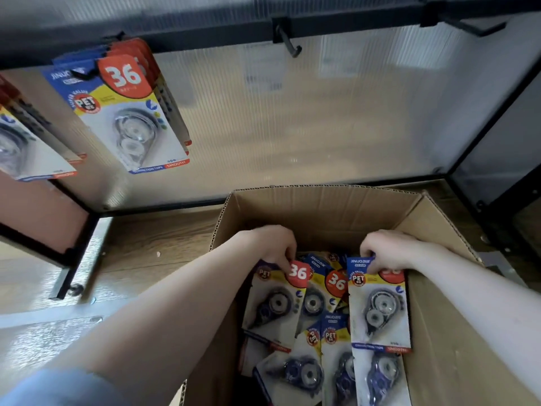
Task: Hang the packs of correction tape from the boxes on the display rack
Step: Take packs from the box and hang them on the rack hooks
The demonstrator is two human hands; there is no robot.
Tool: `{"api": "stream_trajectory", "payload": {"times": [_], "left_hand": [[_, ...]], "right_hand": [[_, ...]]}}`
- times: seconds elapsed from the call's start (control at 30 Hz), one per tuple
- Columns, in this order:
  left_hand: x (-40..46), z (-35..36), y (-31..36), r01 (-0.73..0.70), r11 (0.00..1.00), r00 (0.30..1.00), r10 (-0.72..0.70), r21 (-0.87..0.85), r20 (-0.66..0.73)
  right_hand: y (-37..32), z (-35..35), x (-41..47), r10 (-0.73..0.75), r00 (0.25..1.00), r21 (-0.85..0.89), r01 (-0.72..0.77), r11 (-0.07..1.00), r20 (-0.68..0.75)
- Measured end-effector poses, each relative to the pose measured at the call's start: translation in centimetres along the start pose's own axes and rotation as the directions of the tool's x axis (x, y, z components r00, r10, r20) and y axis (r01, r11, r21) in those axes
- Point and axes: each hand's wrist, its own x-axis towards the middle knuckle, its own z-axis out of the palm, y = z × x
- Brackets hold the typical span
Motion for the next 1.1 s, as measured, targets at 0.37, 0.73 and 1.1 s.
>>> {"api": "stream_trajectory", "payload": {"times": [0.37, 0.73, 1.1], "left_hand": [[-8.2, -5.7, 1.2, -0.079, 0.982, 0.9, -0.003, -0.17, -0.436], [-18.8, -8.6, -2.1, -0.164, 0.919, 0.559, -0.213, -0.359, -0.801], [-27.1, -7.7, -7.6, -0.106, 0.922, 0.377, -0.309, -0.372, -0.873]], "right_hand": [[-1.3, -6.5, -6.0, 0.012, 0.961, -0.033, -0.022, 0.999, -0.276], [-5.8, -13.2, -10.5, 0.018, 0.768, 0.145, 0.098, 0.985, -0.641], [-15.0, -18.1, -11.8, -0.04, 0.648, 0.179, 0.269, 0.946, -0.761]]}}
